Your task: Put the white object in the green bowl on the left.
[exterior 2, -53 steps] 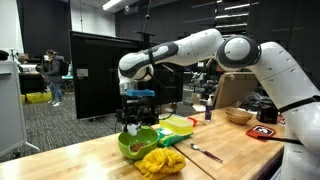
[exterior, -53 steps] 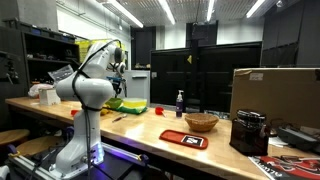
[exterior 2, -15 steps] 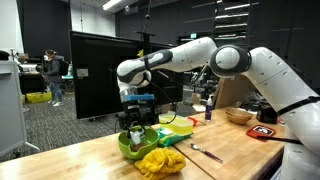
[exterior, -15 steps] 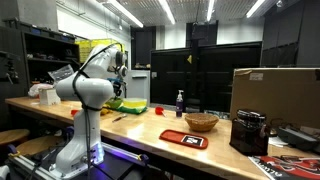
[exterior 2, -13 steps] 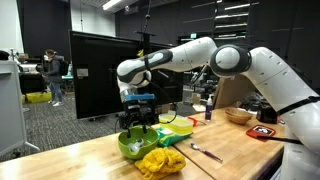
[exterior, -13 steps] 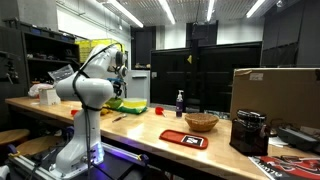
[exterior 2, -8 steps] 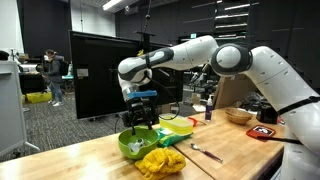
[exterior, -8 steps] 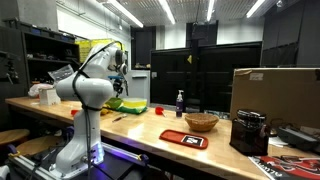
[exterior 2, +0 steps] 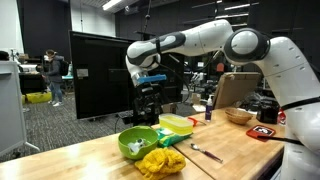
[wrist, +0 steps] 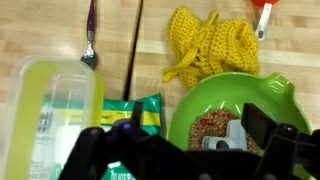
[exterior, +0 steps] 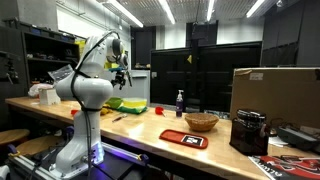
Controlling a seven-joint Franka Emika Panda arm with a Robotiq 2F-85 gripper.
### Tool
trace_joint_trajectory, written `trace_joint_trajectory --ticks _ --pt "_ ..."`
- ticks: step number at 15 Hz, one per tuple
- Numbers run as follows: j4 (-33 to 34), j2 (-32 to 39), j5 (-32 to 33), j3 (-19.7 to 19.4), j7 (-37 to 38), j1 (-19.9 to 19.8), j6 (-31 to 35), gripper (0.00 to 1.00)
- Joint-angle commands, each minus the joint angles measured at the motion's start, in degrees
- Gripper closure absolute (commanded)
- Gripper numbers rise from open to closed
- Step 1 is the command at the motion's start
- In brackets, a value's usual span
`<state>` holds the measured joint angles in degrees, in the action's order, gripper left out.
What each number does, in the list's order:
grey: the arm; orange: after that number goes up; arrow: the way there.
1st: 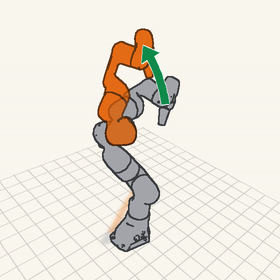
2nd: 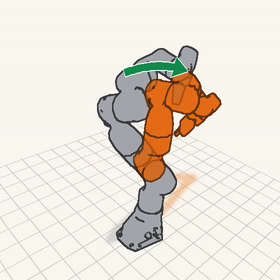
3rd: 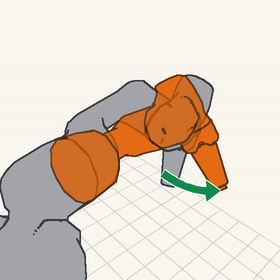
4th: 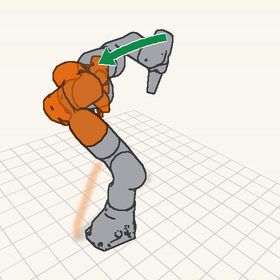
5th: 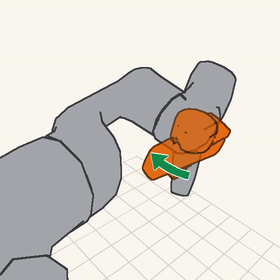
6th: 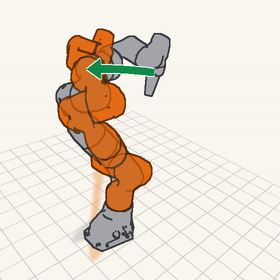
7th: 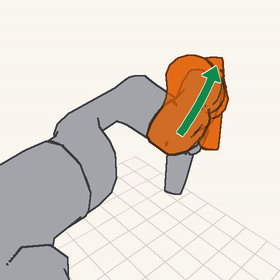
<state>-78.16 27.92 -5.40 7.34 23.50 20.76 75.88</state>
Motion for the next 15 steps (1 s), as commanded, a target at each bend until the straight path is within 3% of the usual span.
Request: trace_joint_trajectory --ticks 1,8,11,15 --pt "-11.50 -9.94 3.15 -0.60 1.05 -0.77 3.09 0.00" --pt "-31.06 -28.64 14.35 0.37 -3.68 -4.77 14.71 0.00" --pt "-38.68 -36.90 13.05 0.05 -6.48 -7.75 18.77 0.00" --pt "-43.39 -45.23 10.04 -1.32 -11.45 -11.51 16.65 0.00"
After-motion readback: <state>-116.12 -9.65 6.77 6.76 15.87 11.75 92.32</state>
